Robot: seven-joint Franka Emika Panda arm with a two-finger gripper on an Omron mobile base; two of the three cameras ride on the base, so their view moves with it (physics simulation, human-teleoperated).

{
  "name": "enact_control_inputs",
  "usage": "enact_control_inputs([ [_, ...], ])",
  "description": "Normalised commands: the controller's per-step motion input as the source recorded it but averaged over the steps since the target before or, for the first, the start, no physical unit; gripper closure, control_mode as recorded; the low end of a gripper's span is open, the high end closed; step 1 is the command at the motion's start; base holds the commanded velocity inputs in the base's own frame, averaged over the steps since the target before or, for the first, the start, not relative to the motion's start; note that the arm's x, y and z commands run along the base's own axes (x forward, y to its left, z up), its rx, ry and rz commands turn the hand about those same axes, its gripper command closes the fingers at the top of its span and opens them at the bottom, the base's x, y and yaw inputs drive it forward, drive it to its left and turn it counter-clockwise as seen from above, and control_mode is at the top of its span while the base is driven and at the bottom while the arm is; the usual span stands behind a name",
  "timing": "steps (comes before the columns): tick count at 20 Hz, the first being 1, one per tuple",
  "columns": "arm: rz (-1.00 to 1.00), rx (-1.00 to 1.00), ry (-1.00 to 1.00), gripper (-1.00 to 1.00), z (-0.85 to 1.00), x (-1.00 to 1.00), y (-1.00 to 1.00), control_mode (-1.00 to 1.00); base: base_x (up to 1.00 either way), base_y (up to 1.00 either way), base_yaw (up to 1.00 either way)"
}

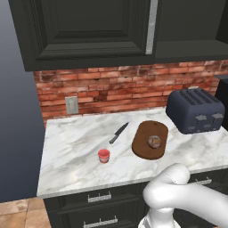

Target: Pick the bread, place it on the cutting board, pick the jam, place it on the counter, and close the cabinet.

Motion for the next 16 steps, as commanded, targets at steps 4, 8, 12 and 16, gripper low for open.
enact_control_inputs([
  [4, 0.05, 0.01, 0.01, -1.0, 0.0, 0.1, 0.0, -1.0, 0.0, 0.0, 0.0],
  [8, 0.05, 0.0, 0.0, -1.0, 0.0, 0.11, 0.0, -1.0, 0.0, 0.0, 0.0],
  [12, 0.05, 0.0, 0.0, -1.0, 0.0, 0.12, 0.0, -1.0, 0.0, 0.0, 0.0],
  [16, 0.04, 0.0, 0.0, -1.0, 0.0, 0.14, 0.0, -1.0, 0.0, 0.0, 0.0],
])
